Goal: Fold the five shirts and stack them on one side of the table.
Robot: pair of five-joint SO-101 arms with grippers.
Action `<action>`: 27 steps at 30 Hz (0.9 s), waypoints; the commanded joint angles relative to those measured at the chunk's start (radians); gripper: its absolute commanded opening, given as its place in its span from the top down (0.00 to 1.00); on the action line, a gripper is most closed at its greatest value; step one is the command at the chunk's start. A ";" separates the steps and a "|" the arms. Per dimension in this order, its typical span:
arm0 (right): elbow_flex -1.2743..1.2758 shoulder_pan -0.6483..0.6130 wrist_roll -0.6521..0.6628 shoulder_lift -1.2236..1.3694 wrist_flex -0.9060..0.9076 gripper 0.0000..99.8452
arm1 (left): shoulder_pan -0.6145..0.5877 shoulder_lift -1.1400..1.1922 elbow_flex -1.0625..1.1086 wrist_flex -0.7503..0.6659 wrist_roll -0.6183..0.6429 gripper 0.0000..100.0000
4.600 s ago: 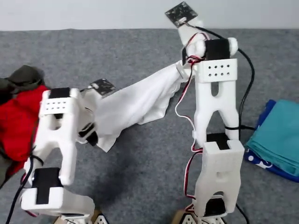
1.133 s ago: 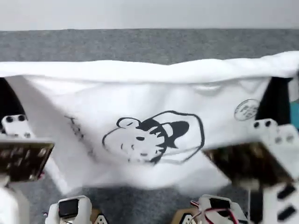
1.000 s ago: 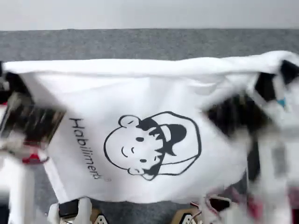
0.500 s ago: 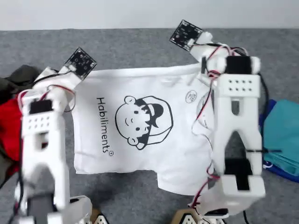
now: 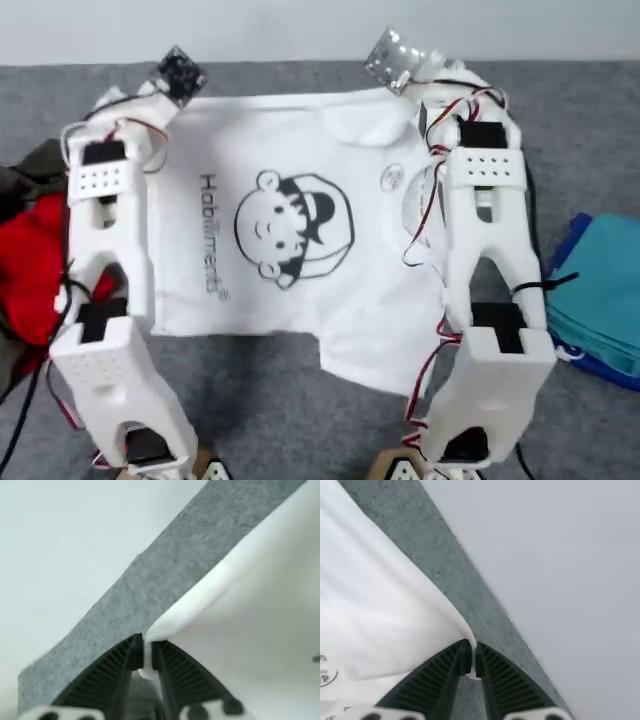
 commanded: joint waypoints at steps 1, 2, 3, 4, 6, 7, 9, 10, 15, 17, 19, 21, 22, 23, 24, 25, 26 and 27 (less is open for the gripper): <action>-0.017 0.001 0.015 -0.016 -0.021 0.99 | 0.017 0.012 -0.140 0.138 -0.012 1.00; -0.018 0.001 0.015 -0.016 -0.001 0.99 | 0.021 0.014 -0.156 0.183 -0.012 1.00; -0.018 -0.001 0.017 -0.018 0.028 0.99 | 0.025 0.014 -0.166 0.229 -0.014 1.00; -0.018 -0.001 0.017 -0.021 0.065 0.99 | 0.031 0.014 -0.176 0.270 -0.014 1.00; -0.018 -0.001 0.017 -0.024 0.160 0.99 | 0.041 0.014 -0.182 0.350 -0.015 1.00; -0.020 -0.001 0.025 -0.025 0.214 0.99 | 0.046 0.014 -0.183 0.388 -0.025 1.00; -0.020 0.002 0.054 -0.047 0.320 0.99 | 0.051 0.012 -0.183 0.480 -0.086 1.00; -0.020 0.002 0.063 -0.062 0.369 0.99 | 0.051 0.012 -0.183 0.532 -0.127 1.00; -0.020 0.002 0.072 -0.160 0.585 0.99 | 0.043 -0.034 -0.182 0.770 -0.245 1.00; -0.020 0.001 0.080 -0.193 0.659 0.99 | 0.038 -0.066 -0.182 0.839 -0.270 1.00; -0.020 -0.001 0.103 -0.217 0.730 0.99 | 0.038 -0.097 -0.180 0.895 -0.304 1.00; -0.020 -0.002 0.106 -0.243 0.792 0.99 | 0.038 -0.129 -0.180 0.951 -0.342 1.00; -0.020 -0.002 0.106 -0.254 0.823 0.99 | 0.038 -0.146 -0.180 0.982 -0.362 1.00; -0.020 -0.002 0.106 -0.269 0.857 0.99 | 0.038 -0.164 -0.180 1.008 -0.382 1.00; -0.020 -0.002 0.106 -0.283 0.892 0.99 | 0.037 -0.183 -0.179 1.030 -0.396 1.00; -0.020 -0.002 0.106 -0.302 0.924 0.99 | 0.037 -0.203 -0.177 1.046 -0.404 1.00; -0.020 -0.002 0.106 -0.318 0.958 0.99 | 0.034 -0.222 -0.171 1.048 -0.405 1.00; -0.020 -0.004 0.106 -0.335 0.989 0.99 | 0.025 -0.245 -0.160 1.048 -0.408 1.00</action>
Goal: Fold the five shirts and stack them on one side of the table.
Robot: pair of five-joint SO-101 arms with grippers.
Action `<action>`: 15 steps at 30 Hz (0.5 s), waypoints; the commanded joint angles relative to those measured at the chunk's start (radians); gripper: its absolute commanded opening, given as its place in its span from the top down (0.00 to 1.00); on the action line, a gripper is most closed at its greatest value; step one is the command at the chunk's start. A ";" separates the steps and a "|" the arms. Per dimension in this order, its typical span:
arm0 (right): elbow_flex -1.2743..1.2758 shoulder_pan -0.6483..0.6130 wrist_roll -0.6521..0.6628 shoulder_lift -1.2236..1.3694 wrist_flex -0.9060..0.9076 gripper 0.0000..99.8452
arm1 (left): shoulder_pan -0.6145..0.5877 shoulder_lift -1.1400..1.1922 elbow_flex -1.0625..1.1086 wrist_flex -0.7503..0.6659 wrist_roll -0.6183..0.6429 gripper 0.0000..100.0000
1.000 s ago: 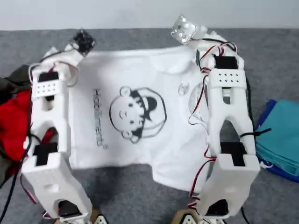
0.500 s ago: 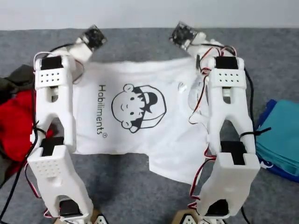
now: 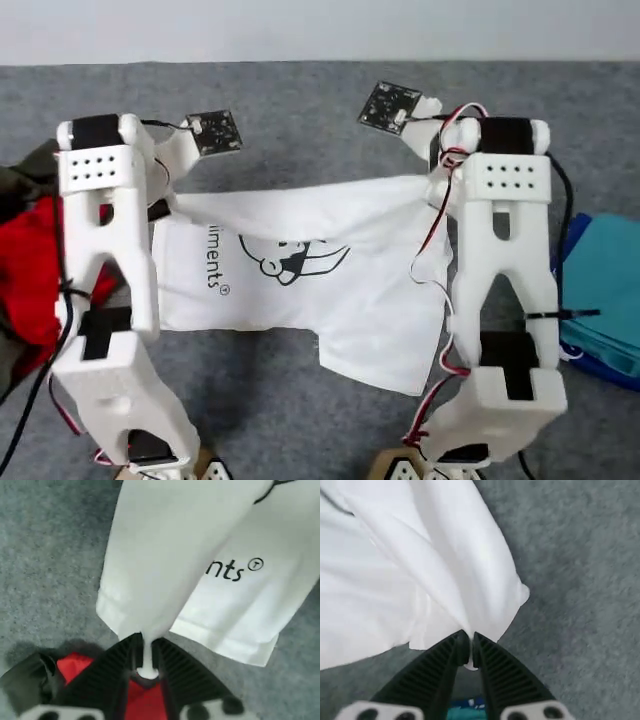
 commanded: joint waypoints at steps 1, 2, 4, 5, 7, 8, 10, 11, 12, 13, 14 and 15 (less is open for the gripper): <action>-0.020 -0.005 0.011 -0.113 0.111 0.99 | -0.028 -0.126 -0.007 0.037 -0.035 1.00; -0.020 -0.007 0.011 -0.130 0.143 0.99 | -0.035 -0.143 0.012 0.037 -0.054 1.00; -0.020 -0.018 0.011 -0.162 0.214 0.99 | -0.052 -0.181 0.068 0.037 -0.087 1.00; -0.015 -0.022 0.009 -0.180 0.234 0.99 | -0.061 -0.196 0.105 0.037 -0.101 1.00; -0.002 -0.027 0.006 -0.225 0.234 0.99 | -0.074 -0.229 0.177 0.037 -0.127 1.00; 0.009 -0.027 0.009 -0.248 0.234 0.99 | -0.083 -0.245 0.213 0.037 -0.138 1.00; 0.049 -0.038 0.009 -0.286 0.234 0.99 | -0.089 -0.269 0.275 0.037 -0.153 1.00; 0.086 -0.044 0.009 -0.308 0.234 0.99 | -0.089 -0.273 0.298 0.035 -0.153 1.00; 0.127 -0.050 0.009 -0.329 0.234 0.99 | -0.091 -0.275 0.317 0.035 -0.153 1.00; 0.172 -0.053 0.009 -0.354 0.234 0.99 | -0.091 -0.275 0.332 0.035 -0.153 1.00; 0.219 -0.054 0.011 -0.377 0.232 0.99 | -0.089 -0.270 0.344 0.034 -0.150 1.00; 0.264 -0.056 0.011 -0.394 0.231 0.99 | -0.087 -0.262 0.351 0.032 -0.147 1.00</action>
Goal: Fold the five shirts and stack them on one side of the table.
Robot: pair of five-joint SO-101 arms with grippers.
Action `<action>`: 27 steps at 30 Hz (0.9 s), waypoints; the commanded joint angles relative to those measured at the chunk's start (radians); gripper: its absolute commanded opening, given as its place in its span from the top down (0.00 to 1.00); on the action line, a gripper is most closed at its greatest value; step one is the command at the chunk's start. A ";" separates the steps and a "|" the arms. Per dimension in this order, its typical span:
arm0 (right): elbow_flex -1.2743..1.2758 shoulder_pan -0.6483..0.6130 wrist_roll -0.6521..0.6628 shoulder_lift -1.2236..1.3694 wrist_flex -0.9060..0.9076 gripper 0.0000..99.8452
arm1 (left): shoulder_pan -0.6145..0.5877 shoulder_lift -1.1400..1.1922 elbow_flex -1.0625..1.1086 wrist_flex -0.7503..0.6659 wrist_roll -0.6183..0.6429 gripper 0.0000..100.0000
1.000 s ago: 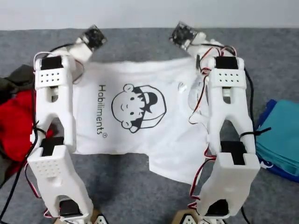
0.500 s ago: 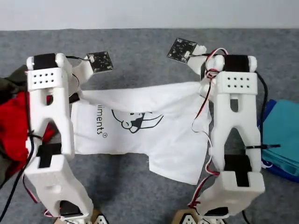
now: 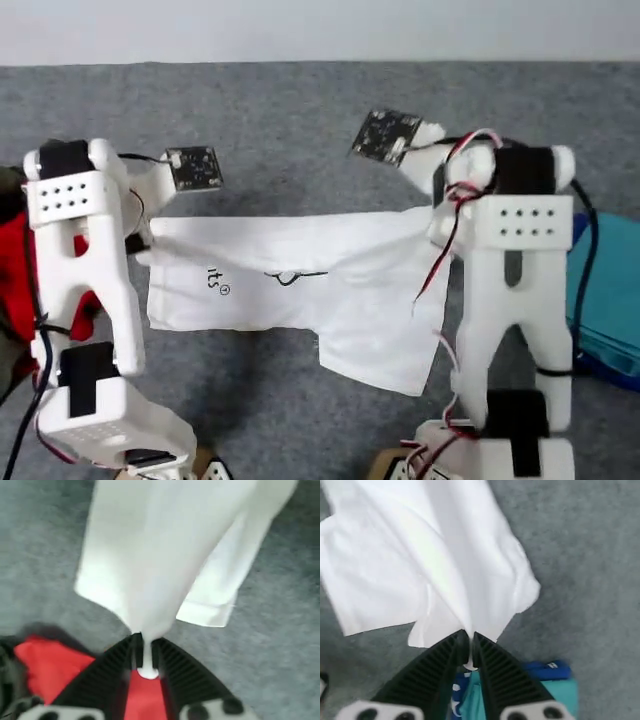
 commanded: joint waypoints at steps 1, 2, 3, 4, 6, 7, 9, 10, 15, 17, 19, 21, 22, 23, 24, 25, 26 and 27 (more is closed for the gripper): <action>0.127 -0.021 0.011 -0.099 0.038 0.99 | -0.005 -0.028 0.019 0.020 -0.008 1.00; 0.164 -0.030 0.011 -0.102 0.038 0.99 | -0.005 -0.014 0.027 0.003 0.002 1.00; 0.198 -0.036 0.008 -0.102 0.036 0.99 | -0.005 0.003 0.035 -0.021 0.028 1.00; 0.227 -0.039 0.006 -0.099 0.035 0.99 | -0.006 0.023 0.041 -0.051 0.054 0.99; 0.287 -0.041 0.005 -0.093 -0.001 0.99 | -0.009 0.066 0.047 -0.084 0.080 0.99; 0.318 -0.038 0.005 -0.091 -0.022 0.99 | -0.009 0.089 0.047 -0.087 0.081 0.99; 0.362 -0.036 0.005 -0.091 -0.038 0.98 | -0.009 0.123 0.047 -0.087 0.083 0.98; 0.376 -0.036 0.005 -0.091 -0.033 0.96 | -0.009 0.135 0.047 -0.087 0.084 0.97; 0.370 -0.031 -0.072 -0.099 0.016 0.76 | -0.011 0.124 0.042 -0.087 0.138 0.92; 0.348 -0.035 -0.101 -0.099 0.031 0.73 | -0.012 0.097 0.042 -0.087 0.140 0.91; 0.322 -0.035 -0.103 -0.099 0.030 0.74 | -0.014 0.061 0.042 -0.087 0.140 0.89; 0.287 -0.033 -0.103 -0.094 0.025 0.74 | -0.021 0.017 0.042 -0.087 0.140 0.88; 0.269 -0.033 -0.103 -0.088 0.022 0.74 | -0.023 -0.008 0.042 -0.087 0.140 0.88; 0.259 -0.033 -0.103 -0.085 0.015 0.74 | -0.023 -0.032 0.042 -0.087 0.140 0.87; 0.258 -0.033 -0.104 -0.081 -0.008 0.74 | -0.026 -0.058 0.042 -0.087 0.140 0.87; 0.258 -0.033 -0.106 -0.073 -0.038 0.74 | -0.028 -0.086 0.042 -0.087 0.138 0.86; 0.258 -0.033 -0.106 -0.061 -0.070 0.74 | -0.028 -0.112 0.042 -0.087 0.138 0.86; 0.258 -0.031 -0.106 -0.045 -0.102 0.74 | -0.028 -0.133 0.042 -0.091 0.138 0.86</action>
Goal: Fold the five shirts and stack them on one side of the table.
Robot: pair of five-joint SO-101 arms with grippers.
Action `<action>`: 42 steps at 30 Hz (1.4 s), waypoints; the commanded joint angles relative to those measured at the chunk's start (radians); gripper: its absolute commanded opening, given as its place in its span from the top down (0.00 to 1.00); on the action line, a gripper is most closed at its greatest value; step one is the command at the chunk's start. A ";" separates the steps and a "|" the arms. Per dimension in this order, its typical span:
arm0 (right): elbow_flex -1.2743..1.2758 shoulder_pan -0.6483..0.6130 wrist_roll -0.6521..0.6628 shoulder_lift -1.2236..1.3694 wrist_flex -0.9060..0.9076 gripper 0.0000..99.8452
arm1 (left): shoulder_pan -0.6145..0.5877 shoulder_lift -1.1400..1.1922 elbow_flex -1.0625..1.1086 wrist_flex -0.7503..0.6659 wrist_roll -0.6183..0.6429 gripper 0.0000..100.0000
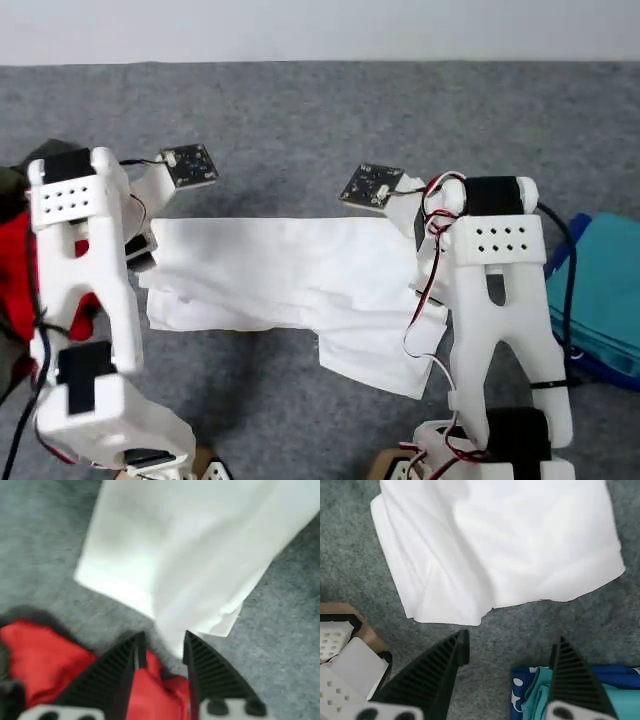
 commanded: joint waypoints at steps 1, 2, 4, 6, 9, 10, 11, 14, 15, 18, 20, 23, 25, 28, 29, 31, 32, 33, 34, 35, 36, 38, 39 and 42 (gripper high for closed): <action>-0.058 0.001 -0.014 0.027 -0.101 0.74 | -0.008 -0.120 -0.007 -0.018 0.009 0.86; -0.058 0.001 -0.015 0.047 -0.136 0.74 | -0.008 -0.133 -0.007 -0.021 0.009 0.86; -0.058 -0.002 -0.020 0.094 -0.209 0.74 | -0.006 -0.138 -0.002 -0.052 0.018 0.86; -0.060 -0.004 -0.074 0.156 -0.294 0.74 | -0.002 -0.114 0.002 -0.087 0.084 0.86; -0.061 -0.004 -0.164 0.259 -0.410 0.74 | 0.021 -0.034 0.022 -0.180 0.229 0.91; -0.061 -0.002 -0.186 0.295 -0.444 0.74 | 0.026 0.005 0.030 -0.213 0.269 0.94; -0.061 -0.002 -0.203 0.332 -0.475 0.74 | 0.032 0.044 0.038 -0.242 0.301 0.96; -0.063 -0.004 -0.224 0.433 -0.561 0.81 | 0.064 0.187 0.033 -0.293 0.374 0.99; -0.063 -0.004 -0.224 0.464 -0.591 0.84 | 0.074 0.236 0.031 -0.302 0.399 0.99; -0.078 0.001 -0.224 0.545 -0.670 0.94 | 0.100 0.371 0.010 -0.321 0.439 0.99; -0.124 0.012 -0.224 0.599 -0.696 0.97 | 0.103 0.446 -0.025 -0.324 0.448 0.99; -0.242 0.030 -0.224 0.687 -0.697 0.97 | 0.098 0.525 -0.114 -0.311 0.493 0.99; -0.333 0.048 -0.227 0.743 -0.688 0.97 | 0.097 0.555 -0.182 -0.292 0.512 0.99; -0.443 0.068 -0.227 0.799 -0.659 0.98 | 0.103 0.572 -0.243 -0.275 0.517 0.99; -0.477 0.068 -0.227 0.803 -0.631 0.97 | 0.107 0.574 -0.263 -0.258 0.517 0.99; -0.532 0.062 -0.229 0.805 -0.558 0.97 | 0.117 0.574 -0.325 -0.193 0.517 0.99; -0.562 0.056 -0.229 0.805 -0.513 0.97 | 0.120 0.574 -0.357 -0.153 0.517 0.99; -0.594 0.051 -0.229 0.805 -0.458 0.97 | 0.123 0.574 -0.389 -0.117 0.517 0.99; -0.623 0.045 -0.229 0.805 -0.403 0.96 | 0.124 0.574 -0.421 -0.083 0.517 0.99; -0.652 0.039 -0.229 0.803 -0.349 0.95 | 0.124 0.574 -0.455 -0.049 0.517 0.99; -0.686 0.038 -0.229 0.803 -0.294 0.94 | 0.124 0.574 -0.489 -0.018 0.517 0.99; -0.761 0.030 -0.229 0.803 -0.188 0.93 | 0.124 0.574 -0.559 0.040 0.519 0.99; -0.801 0.028 -0.230 0.803 -0.139 0.94 | 0.123 0.574 -0.598 0.068 0.520 0.99; -0.937 0.028 -0.232 0.803 -0.002 0.94 | 0.124 0.571 -0.702 0.104 0.574 0.99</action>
